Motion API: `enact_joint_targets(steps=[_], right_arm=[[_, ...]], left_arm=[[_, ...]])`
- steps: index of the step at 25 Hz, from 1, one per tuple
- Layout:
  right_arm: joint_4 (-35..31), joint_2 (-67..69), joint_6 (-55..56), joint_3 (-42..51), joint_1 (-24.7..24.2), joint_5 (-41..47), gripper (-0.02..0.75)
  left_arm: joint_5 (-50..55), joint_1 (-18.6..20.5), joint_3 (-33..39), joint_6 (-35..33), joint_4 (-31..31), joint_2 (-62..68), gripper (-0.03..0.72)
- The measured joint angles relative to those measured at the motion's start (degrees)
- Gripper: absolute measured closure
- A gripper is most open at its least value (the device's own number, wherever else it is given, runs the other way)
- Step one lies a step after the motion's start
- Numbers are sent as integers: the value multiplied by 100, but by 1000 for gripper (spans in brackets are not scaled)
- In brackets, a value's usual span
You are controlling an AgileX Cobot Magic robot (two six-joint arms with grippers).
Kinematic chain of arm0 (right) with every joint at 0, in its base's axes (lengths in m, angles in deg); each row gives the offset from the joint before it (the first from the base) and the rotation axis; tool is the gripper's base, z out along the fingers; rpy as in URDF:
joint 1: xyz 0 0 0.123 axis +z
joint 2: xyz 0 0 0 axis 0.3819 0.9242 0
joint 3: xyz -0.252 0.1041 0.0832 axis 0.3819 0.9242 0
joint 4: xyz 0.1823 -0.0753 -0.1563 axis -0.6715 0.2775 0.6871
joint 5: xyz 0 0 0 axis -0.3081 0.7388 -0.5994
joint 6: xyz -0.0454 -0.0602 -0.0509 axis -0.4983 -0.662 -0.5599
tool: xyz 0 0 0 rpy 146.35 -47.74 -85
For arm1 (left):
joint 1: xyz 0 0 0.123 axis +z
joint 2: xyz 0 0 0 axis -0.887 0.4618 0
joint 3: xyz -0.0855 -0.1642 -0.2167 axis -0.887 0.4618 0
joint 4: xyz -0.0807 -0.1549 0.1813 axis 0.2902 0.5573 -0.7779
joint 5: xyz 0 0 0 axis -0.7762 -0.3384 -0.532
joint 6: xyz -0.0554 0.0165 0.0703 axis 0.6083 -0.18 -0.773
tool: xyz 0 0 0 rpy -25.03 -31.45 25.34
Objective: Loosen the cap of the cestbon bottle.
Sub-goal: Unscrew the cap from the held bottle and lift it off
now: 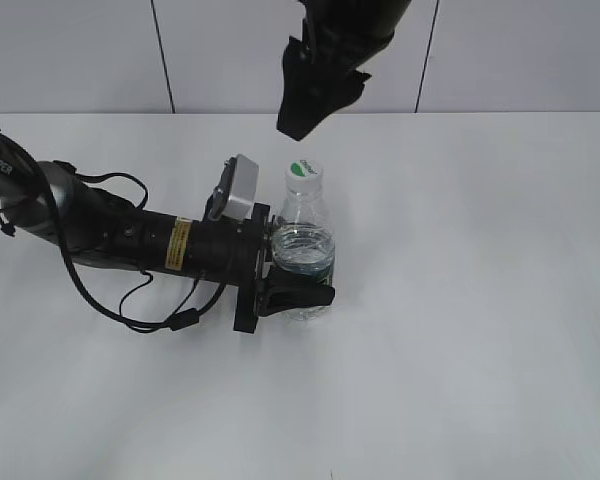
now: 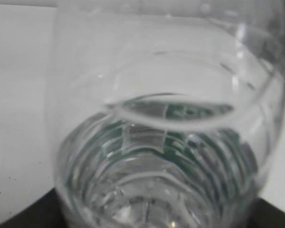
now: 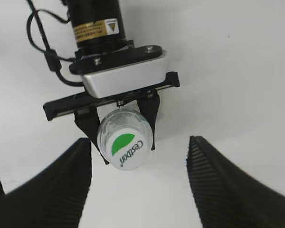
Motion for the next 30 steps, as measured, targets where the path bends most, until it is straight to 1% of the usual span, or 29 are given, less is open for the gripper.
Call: enact_joint_targets(steps=[5, 10, 13, 15, 18, 20, 24, 30], right_arm=[[281, 3, 1886, -321, 0, -5, 256], [860, 3, 4418, -448, 0, -1, 256], [834, 3, 5393, -448, 0, -1, 256], [609, 9, 5714, -448, 0, -1, 256], [86, 9, 5890, -276, 0, -1, 256], [-61, 21, 5963, -93, 0, -1, 256], [66, 45, 6187, 169, 0, -1, 256], [191, 102, 6436, 284, 0, -1, 256]], left_arm=[[0, 0, 0, 0, 0, 0, 281], [0, 0, 0, 0, 5, 0, 281], [0, 0, 0, 0, 9, 0, 281], [0, 0, 0, 0, 9, 0, 281], [11, 0, 0, 0, 11, 0, 281], [6, 0, 0, 0, 11, 0, 281], [1, 0, 0, 0, 6, 0, 281], [1, 0, 0, 0, -5, 0, 281]])
